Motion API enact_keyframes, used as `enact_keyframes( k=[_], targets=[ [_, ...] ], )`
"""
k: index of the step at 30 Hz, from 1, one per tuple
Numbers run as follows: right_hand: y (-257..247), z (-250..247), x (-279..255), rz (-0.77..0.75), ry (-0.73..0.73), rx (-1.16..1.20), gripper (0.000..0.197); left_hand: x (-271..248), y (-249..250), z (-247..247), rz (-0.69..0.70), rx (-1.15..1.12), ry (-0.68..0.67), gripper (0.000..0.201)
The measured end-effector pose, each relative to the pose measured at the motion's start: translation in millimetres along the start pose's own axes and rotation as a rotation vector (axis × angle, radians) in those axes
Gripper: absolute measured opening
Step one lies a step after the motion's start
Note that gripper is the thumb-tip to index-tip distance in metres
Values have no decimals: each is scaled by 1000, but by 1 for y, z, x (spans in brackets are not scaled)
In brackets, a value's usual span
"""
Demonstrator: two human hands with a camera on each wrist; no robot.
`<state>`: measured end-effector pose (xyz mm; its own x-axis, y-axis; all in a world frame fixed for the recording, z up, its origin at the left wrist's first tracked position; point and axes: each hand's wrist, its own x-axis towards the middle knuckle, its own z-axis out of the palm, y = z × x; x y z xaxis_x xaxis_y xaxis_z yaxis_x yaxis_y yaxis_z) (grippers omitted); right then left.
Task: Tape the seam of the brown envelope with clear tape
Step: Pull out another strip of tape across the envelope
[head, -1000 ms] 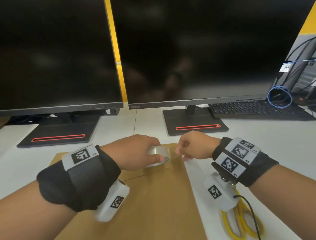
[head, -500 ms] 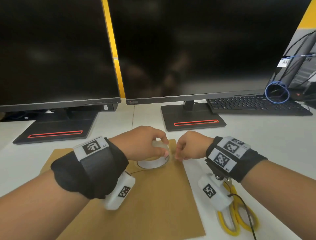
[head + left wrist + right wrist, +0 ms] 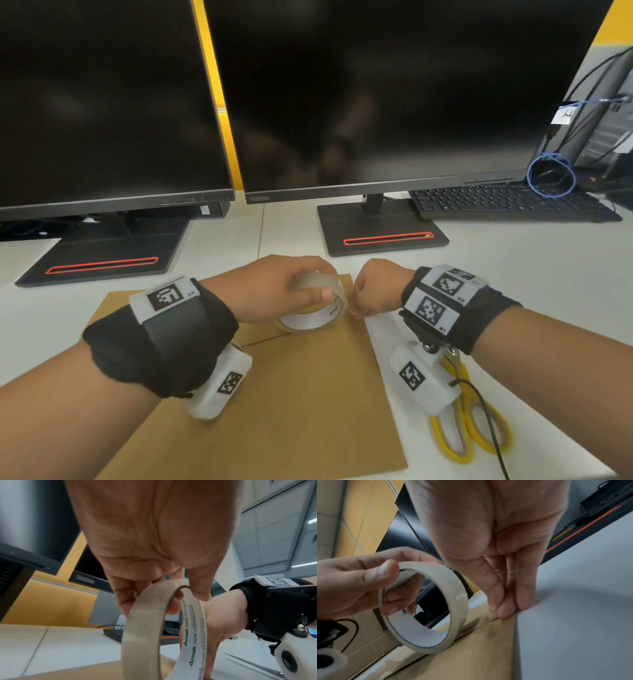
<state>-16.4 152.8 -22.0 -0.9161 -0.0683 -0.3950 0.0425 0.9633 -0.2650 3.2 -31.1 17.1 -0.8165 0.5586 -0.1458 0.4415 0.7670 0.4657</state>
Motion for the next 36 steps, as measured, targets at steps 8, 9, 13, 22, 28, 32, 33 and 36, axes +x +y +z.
enact_keyframes(
  k=[8, 9, 13, 22, 28, 32, 33, 36],
  targets=[
    [3, 2, 1, 2, 33, -42, 29, -3, 0, -14, 9, 286, -59, 37],
    [3, 1, 0, 1, 40, -22, 28, -5, -2, -15, 10, 340, -61, 36],
    [2, 1, -3, -9, 50, -27, 29, -9, -4, -17, -22, 405, -120, 35],
    [-1, 1, -5, -8, 89, -67, 25, -6, 7, -4, -6, 627, -276, 37],
    [-1, 1, -7, -29, 118, -70, 23, 1, 24, 2, 22, 768, -332, 36],
    [-2, 0, -9, -43, 113, -112, 24, 6, 32, 11, 0, 885, -403, 35],
    [-2, 0, -10, -45, 109, -126, 25, 7, 34, 14, -11, 900, -394, 33],
    [-1, 0, -11, -43, 120, -129, 24, 10, 46, 23, -56, 956, -389, 22]
  ],
)
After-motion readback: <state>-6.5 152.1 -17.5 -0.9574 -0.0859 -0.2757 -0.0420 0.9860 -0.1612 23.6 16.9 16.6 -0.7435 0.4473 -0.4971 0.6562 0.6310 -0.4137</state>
